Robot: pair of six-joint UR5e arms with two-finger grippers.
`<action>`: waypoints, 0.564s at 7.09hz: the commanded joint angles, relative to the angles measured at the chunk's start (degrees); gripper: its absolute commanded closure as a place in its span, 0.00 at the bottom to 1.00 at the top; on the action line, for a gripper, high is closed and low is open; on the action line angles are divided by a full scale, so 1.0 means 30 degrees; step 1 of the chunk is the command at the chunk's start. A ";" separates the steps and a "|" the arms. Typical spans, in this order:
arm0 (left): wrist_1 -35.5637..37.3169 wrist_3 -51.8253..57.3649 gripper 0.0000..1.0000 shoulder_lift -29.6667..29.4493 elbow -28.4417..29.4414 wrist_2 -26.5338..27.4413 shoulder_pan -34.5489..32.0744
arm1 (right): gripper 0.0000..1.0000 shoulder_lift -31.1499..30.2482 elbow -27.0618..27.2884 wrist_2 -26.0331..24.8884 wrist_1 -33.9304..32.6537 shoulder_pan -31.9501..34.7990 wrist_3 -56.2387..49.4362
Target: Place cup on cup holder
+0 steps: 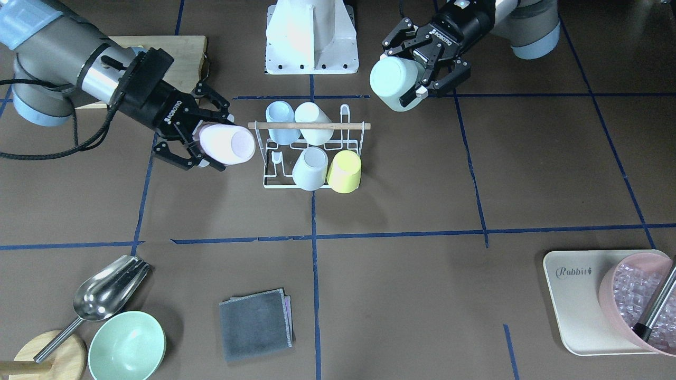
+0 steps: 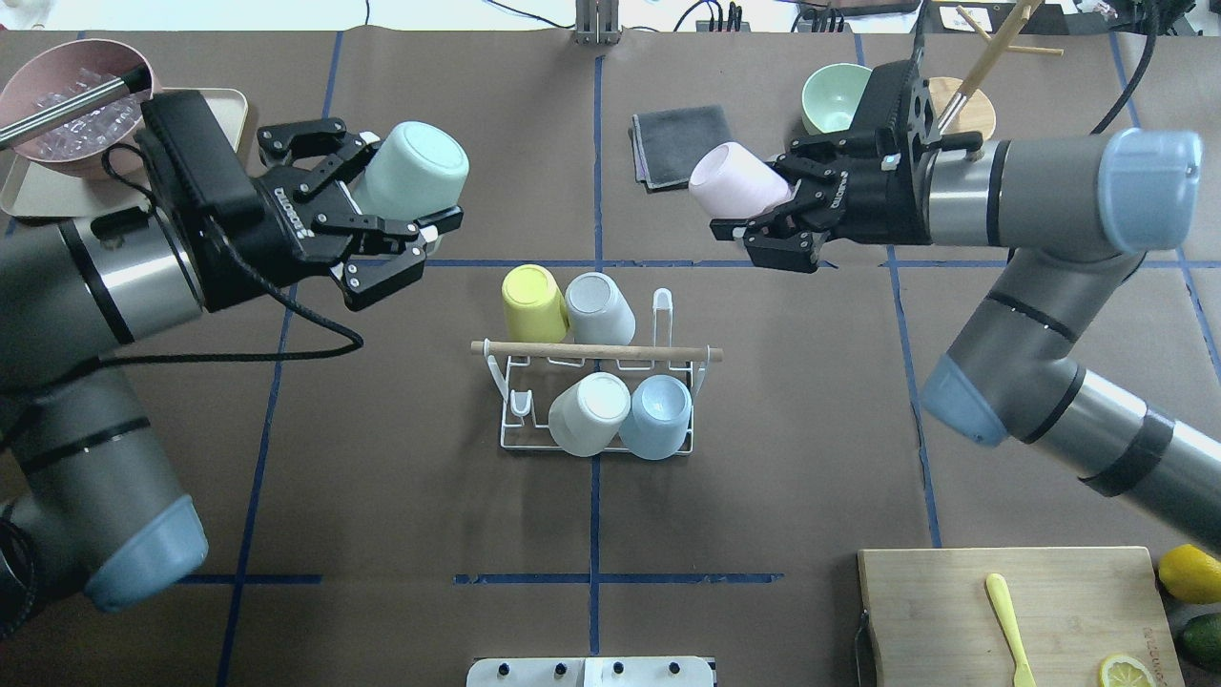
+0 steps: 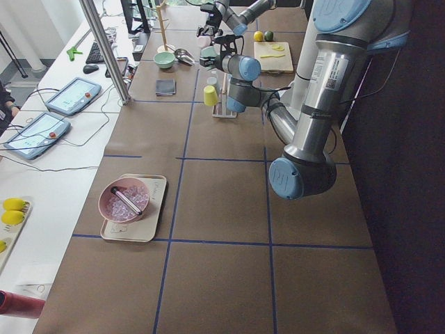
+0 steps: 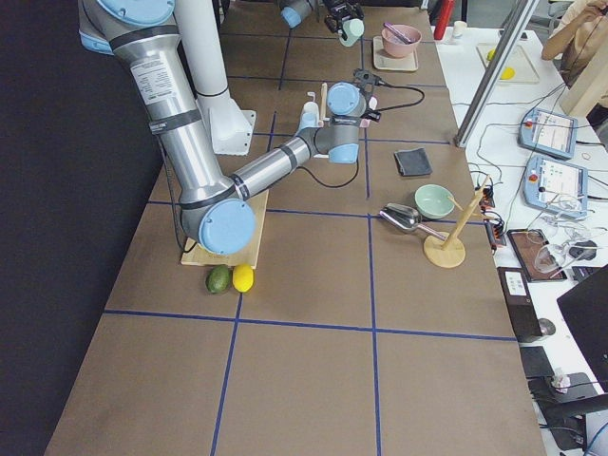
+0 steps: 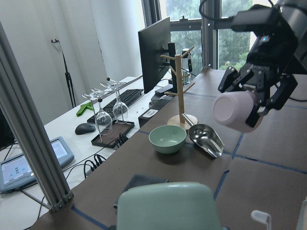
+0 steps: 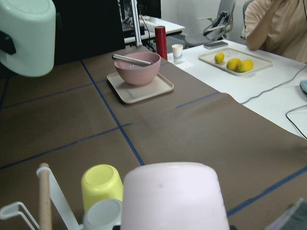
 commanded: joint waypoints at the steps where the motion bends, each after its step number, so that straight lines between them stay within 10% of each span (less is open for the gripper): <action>1: -0.3131 0.0209 0.93 0.0265 0.0346 0.3934 0.3186 | 0.97 -0.0188 -0.1765 -0.2272 0.4672 -0.1791 0.0715; 4: -0.8253 0.3976 0.93 0.0034 0.3036 0.6429 0.5212 | 0.98 0.0920 -0.4035 -0.4486 0.7625 -0.2959 0.0716</action>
